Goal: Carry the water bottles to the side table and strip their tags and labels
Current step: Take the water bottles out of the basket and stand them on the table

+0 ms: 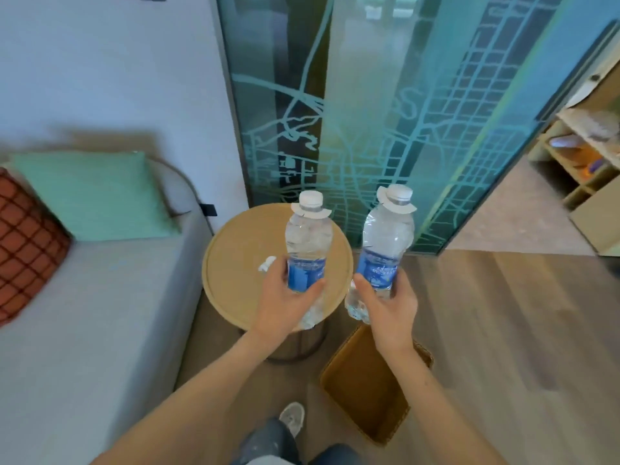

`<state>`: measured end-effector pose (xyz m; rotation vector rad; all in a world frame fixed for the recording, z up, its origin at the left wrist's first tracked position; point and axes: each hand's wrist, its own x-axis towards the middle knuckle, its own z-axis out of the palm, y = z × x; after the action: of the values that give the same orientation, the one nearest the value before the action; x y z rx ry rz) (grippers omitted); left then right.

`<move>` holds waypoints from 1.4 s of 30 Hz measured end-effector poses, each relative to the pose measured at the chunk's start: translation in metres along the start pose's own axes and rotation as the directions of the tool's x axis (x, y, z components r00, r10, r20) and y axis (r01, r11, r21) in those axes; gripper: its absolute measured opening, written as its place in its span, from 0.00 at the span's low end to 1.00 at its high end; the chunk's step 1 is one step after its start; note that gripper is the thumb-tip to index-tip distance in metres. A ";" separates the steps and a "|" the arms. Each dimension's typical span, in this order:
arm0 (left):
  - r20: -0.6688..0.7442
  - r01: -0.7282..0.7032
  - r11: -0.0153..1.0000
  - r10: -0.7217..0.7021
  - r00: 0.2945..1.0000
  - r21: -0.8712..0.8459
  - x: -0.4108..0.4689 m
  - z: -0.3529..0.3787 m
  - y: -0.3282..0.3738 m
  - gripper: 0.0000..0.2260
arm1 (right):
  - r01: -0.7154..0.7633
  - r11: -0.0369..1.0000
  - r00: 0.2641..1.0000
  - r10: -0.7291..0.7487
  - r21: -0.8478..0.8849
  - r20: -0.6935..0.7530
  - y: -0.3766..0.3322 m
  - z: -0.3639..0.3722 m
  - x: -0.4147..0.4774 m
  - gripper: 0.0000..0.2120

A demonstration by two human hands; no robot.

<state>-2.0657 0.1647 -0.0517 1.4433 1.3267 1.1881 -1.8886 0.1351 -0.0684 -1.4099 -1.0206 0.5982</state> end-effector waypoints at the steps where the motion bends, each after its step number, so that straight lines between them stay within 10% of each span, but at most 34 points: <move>1: -0.035 0.010 1.000 -0.009 0.999 0.021 -0.002 -0.013 -0.003 0.23 | -0.002 1.000 1.000 0.002 0.009 0.026 -0.001 0.010 -0.001 0.20; 14: -0.222 0.195 0.975 -0.168 0.960 0.103 -0.009 -0.108 -0.073 0.24 | -0.113 0.994 0.953 0.111 -0.010 0.283 0.012 0.087 -0.027 0.27; 42: -0.059 0.251 0.955 -0.244 0.968 0.161 0.086 -0.067 -0.342 0.24 | -0.335 0.928 0.939 0.343 -0.164 0.027 0.285 0.204 -0.037 0.29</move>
<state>-2.2052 0.2838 -0.3607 1.3269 1.6142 0.9628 -2.0157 0.2424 -0.3787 -1.7367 -0.8867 0.8277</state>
